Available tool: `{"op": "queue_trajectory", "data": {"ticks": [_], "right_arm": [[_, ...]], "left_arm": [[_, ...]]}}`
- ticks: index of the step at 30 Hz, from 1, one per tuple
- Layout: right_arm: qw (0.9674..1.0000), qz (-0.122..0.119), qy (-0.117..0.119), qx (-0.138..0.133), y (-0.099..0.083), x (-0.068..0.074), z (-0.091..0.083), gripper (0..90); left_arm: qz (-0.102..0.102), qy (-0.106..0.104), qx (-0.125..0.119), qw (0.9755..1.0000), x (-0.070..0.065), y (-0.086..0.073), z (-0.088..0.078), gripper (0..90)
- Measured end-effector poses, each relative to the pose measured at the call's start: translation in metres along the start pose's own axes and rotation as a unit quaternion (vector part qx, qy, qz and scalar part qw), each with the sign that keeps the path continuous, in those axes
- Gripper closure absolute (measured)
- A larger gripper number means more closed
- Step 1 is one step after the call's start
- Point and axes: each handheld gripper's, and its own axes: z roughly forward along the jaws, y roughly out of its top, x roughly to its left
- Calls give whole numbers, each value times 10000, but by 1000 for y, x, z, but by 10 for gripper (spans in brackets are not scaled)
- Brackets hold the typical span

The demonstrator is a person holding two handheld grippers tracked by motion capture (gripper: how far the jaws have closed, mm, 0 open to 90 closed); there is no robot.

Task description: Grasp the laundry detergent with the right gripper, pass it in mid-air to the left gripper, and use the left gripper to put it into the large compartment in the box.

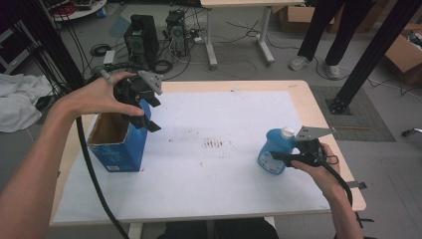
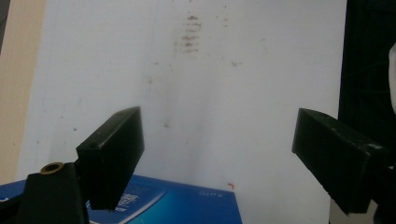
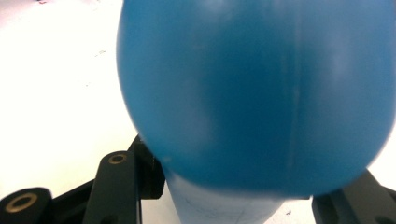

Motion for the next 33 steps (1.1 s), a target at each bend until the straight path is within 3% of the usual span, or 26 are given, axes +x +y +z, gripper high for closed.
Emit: {"op": "queue_trajectory", "data": {"ticks": [6, 13, 21, 26, 33], "right_arm": [[10000, -74, -4, -24, 7, -1, 0, 460], [9988, -321, 305, -203, 31, -1, -4, 460], [9967, -571, 543, -203, 58, 0, 2, 460], [9929, -773, 893, -158, 78, 4, 12, 460], [9835, -1148, 1396, -50, 106, 14, 32, 459]], "left_arm": [[16, -13, -48, 10000, 0, 4, -2, 173], [72, -64, -81, 9999, 0, 17, -1, 172], [165, -198, -239, 9994, 2, 43, -3, 171], [216, -356, -341, 9986, 4, 62, -1, 169], [298, -573, -256, 9976, 7, 88, 13, 170]]}}
